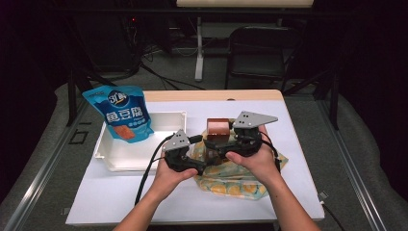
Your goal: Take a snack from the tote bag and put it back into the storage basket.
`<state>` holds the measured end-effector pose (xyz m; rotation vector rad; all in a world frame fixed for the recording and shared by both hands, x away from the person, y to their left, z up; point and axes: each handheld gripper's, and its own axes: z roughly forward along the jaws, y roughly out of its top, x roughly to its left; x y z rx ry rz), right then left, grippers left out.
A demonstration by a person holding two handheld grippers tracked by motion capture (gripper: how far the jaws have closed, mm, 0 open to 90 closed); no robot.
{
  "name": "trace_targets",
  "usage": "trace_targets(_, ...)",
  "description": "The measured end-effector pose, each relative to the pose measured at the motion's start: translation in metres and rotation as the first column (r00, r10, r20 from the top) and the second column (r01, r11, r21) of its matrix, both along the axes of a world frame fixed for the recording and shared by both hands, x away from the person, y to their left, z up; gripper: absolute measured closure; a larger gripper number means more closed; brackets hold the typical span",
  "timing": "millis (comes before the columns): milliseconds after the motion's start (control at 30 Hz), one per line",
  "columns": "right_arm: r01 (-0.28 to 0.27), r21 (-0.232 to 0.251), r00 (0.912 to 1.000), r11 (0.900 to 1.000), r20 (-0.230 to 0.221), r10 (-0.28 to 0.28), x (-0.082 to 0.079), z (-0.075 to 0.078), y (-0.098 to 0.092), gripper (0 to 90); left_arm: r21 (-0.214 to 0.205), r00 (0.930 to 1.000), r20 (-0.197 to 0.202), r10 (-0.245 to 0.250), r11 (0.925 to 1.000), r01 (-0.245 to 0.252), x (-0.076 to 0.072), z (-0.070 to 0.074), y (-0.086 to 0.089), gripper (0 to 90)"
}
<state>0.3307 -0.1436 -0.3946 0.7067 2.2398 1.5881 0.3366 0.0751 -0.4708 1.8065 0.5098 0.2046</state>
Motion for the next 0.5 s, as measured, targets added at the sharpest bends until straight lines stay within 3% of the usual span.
trace_targets(133, -0.023, 0.005, 0.9997, 0.9997, -0.003, 0.023, -0.0030, 0.0018, 0.0025, 21.7, -0.023, 0.9996, -0.006, -0.026, 0.9994, 0.026, -0.0007, 0.0007, -0.0004, 14.8)
trace_targets(500, -0.067, 0.010, 0.9978, 0.9977, 0.006, 0.067, -0.0082, 0.0049, 0.0102, 21.7, -0.046, 0.9982, 0.006, -0.059, 0.9972, 0.059, -0.0026, 0.0033, -0.0003, 18.3)
